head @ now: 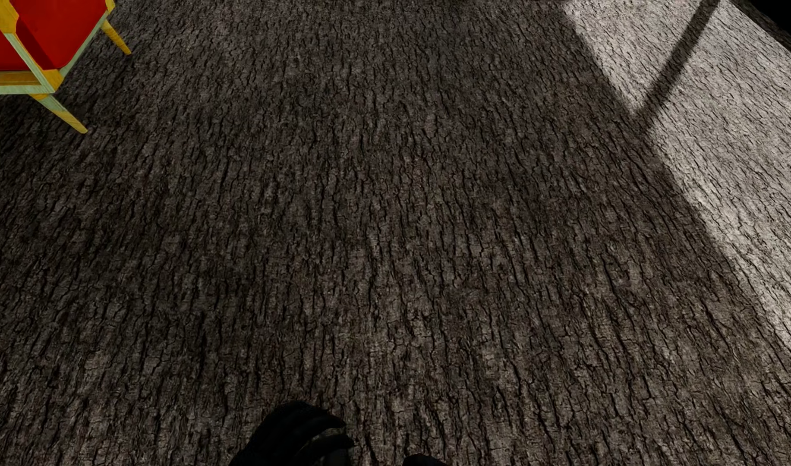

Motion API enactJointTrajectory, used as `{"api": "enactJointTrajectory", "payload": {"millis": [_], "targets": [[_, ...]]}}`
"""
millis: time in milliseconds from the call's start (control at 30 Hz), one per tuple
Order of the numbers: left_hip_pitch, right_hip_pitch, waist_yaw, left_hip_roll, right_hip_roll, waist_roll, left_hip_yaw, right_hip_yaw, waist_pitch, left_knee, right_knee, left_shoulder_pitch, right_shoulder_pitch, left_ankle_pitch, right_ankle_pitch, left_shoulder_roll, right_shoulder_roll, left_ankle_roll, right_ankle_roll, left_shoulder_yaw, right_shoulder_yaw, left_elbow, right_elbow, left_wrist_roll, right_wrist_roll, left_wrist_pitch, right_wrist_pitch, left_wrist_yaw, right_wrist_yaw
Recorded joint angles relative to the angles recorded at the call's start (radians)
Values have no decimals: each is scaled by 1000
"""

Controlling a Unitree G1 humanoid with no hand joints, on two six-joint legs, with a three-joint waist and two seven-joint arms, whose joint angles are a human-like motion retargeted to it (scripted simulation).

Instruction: Walk towards the sofa

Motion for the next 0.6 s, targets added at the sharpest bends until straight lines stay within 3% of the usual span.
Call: {"api": "enactJointTrajectory", "payload": {"millis": [33,100,167,200,267,333,433,500,567,600], "targets": [[37,-1,2,-10,-22,-11,23,11,-4,-10,35,2,11,-24,63,3,-5,11,3,-6,-13,8,-1,-1,-3,7,-14,1,19],[109,-44,7,-31,-73,-34,74,23,-9,-38,169,5,21,-69,203,-2,-21,26,25,-9,-13,27,-2,1,48,11,-40,0,48],[155,-161,14,-60,-152,-59,125,13,-7,-24,421,2,11,-128,342,-17,-53,38,107,-15,-9,41,-21,-1,62,5,-25,0,48],[171,-233,15,-80,-201,-74,148,12,-4,-5,562,4,4,-162,402,-25,-67,45,107,-16,-8,39,-33,-4,48,0,-14,0,42],[202,-371,8,-121,-245,-103,179,42,5,42,779,-1,-5,-227,335,-43,-73,58,104,-28,-17,23,-34,-33,22,6,-12,0,16],[255,-475,4,-144,-198,-117,196,76,12,61,838,16,0,-285,254,-48,-79,64,114,-31,-29,22,-44,-34,3,10,0,0,-13],[349,-596,-1,-158,-170,-120,209,42,17,53,678,30,18,-354,99,-32,-76,67,94,-49,-45,49,-43,-34,-4,16,19,1,7],[413,-641,-10,-162,-169,-116,206,-27,14,13,436,25,32,-374,69,-34,-60,65,31,-51,-76,55,-46,-48,-17,13,18,0,15],[480,-653,-22,-167,-140,-109,201,-71,6,-40,142,17,46,-382,152,-31,-41,60,13,-59,-109,60,-44,-59,-26,10,7,0,26],[517,-653,-27,-167,-107,-102,192,-50,3,-72,14,11,54,-380,243,-26,-28,57,7,-65,-129,60,-43,-65,-30,10,-1,0,35]]}}
